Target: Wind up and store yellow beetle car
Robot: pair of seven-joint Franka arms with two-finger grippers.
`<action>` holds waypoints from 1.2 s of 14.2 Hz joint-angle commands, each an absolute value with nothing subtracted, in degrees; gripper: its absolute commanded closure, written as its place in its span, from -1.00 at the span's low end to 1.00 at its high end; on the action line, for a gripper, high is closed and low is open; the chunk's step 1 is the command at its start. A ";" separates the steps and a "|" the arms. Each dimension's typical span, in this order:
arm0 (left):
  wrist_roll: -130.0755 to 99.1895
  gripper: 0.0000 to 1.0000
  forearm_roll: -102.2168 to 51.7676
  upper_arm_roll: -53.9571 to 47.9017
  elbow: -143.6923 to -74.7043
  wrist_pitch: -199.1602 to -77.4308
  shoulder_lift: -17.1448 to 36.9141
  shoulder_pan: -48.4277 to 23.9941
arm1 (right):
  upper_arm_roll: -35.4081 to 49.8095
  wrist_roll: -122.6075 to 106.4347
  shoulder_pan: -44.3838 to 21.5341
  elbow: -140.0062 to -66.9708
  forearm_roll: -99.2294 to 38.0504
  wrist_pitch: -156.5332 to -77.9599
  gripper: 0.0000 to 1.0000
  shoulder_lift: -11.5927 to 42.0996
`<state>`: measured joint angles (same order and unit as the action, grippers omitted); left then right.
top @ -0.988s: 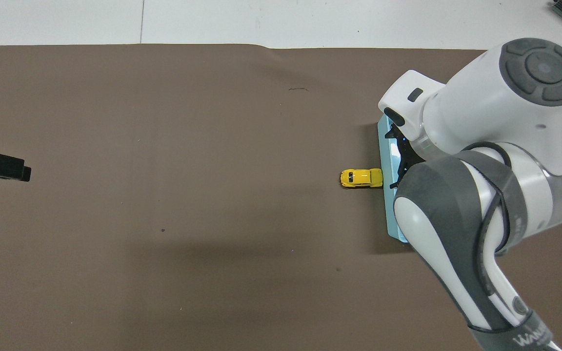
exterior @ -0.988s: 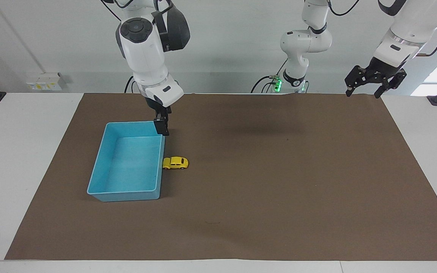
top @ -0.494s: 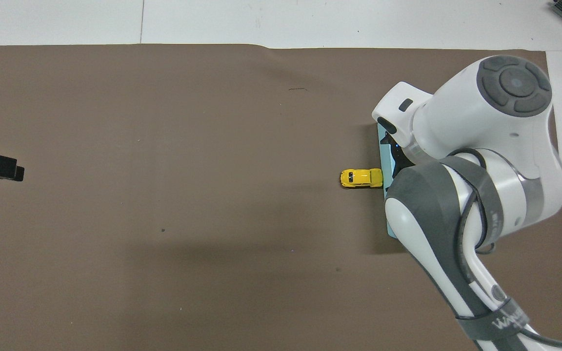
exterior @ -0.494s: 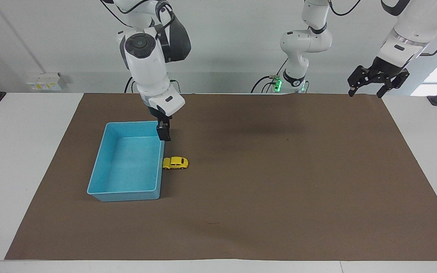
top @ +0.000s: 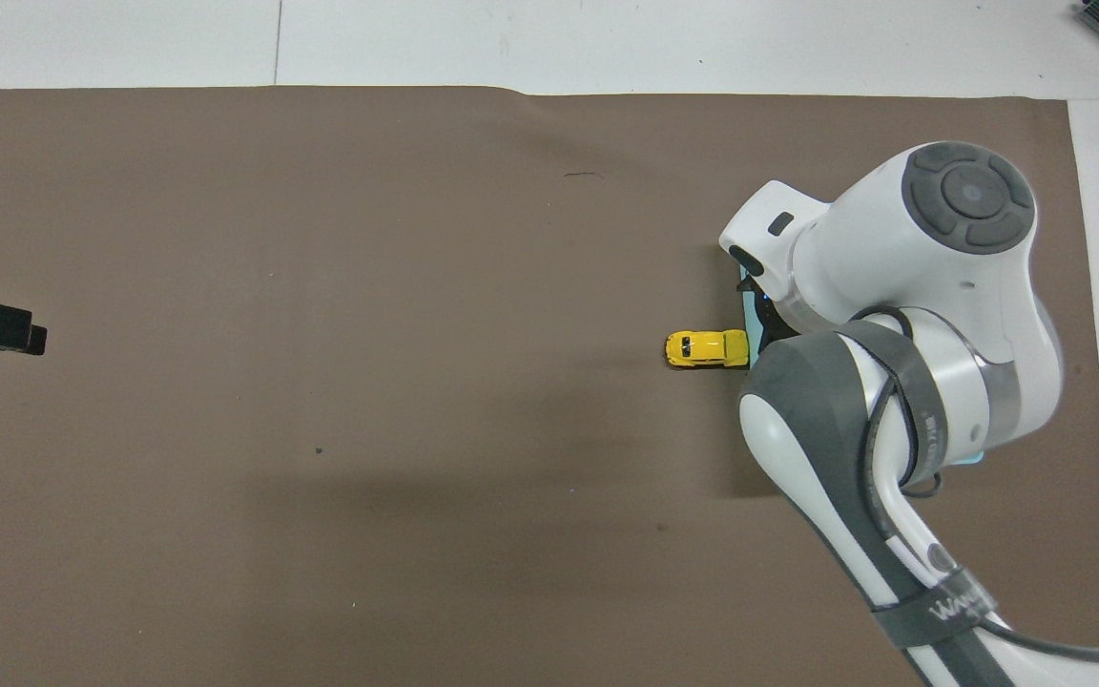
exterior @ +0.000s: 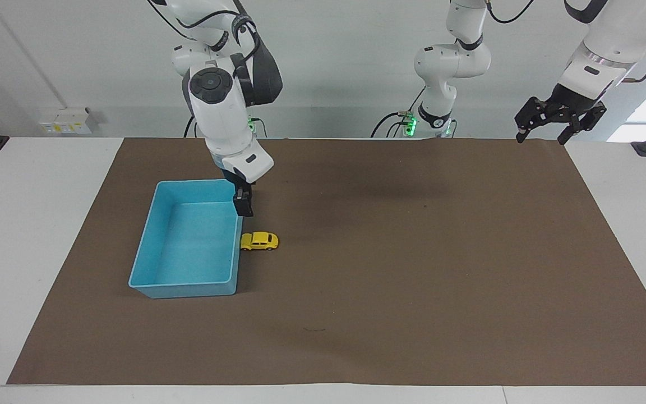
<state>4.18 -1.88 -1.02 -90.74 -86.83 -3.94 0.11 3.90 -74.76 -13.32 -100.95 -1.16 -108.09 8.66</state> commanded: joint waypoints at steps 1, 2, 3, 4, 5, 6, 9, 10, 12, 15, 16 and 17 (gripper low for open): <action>4.22 -1.00 -1.85 -1.14 -91.41 -86.04 -5.01 0.44 | 4.22 -76.73 -12.74 -104.76 -1.32 -111.00 -1.00 7.12; 4.22 -1.00 -1.76 -1.14 -91.49 -86.04 -5.01 0.44 | 4.22 -76.82 -12.66 -105.46 -1.23 -111.70 -1.00 7.55; 4.22 -1.00 -1.84 -1.14 -91.41 -86.04 -5.01 0.44 | 4.22 -76.73 -12.74 -107.21 -1.14 -114.41 -1.00 7.56; 4.22 -1.00 -1.76 -1.14 -91.49 -86.04 -5.01 0.53 | 4.22 -76.64 -12.74 -108.36 -1.14 -116.43 -1.00 7.65; 4.22 -1.00 -1.84 -1.14 -91.49 -86.04 -5.01 0.53 | 4.22 -76.73 -12.74 -108.80 -1.14 -117.24 -1.00 7.91; 4.22 -1.00 -1.76 -1.14 -91.49 -86.04 -5.01 0.53 | 4.22 -76.82 -12.74 -108.98 -1.06 -117.68 -1.00 8.00; 4.22 -1.00 -1.76 -1.14 -91.49 -86.04 -5.01 0.44 | 4.22 -78.66 -12.40 -109.25 -1.05 -117.69 -1.00 8.00; 4.22 -1.00 -1.84 -1.14 -91.49 -86.04 -5.01 0.44 | 4.22 -79.01 -12.22 -109.77 -1.05 -117.77 -1.00 7.91; 4.22 -1.00 -1.84 -1.14 -91.49 -86.04 -5.01 0.53 | 4.13 -79.19 -12.22 -111.26 -0.62 -120.04 -1.00 8.35; 4.22 -1.00 -1.85 -1.14 -91.41 -86.04 -5.01 0.44 | 4.22 -79.10 -12.22 -112.32 -0.62 -123.30 -1.00 9.93; 4.22 -1.00 -1.85 -1.14 -91.49 -86.04 -5.01 0.44 | 4.22 -79.10 -12.22 -112.32 -0.62 -123.83 -1.00 10.11; 4.22 -1.00 -1.85 -1.14 -91.49 -86.04 -5.01 0.53 | 4.22 -79.10 -12.22 -112.32 -0.62 -124.10 -1.00 10.54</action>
<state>4.18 -1.88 -1.02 -90.74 -86.80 -3.94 0.12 3.86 -77.41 -12.86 -111.74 -1.12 -122.63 10.04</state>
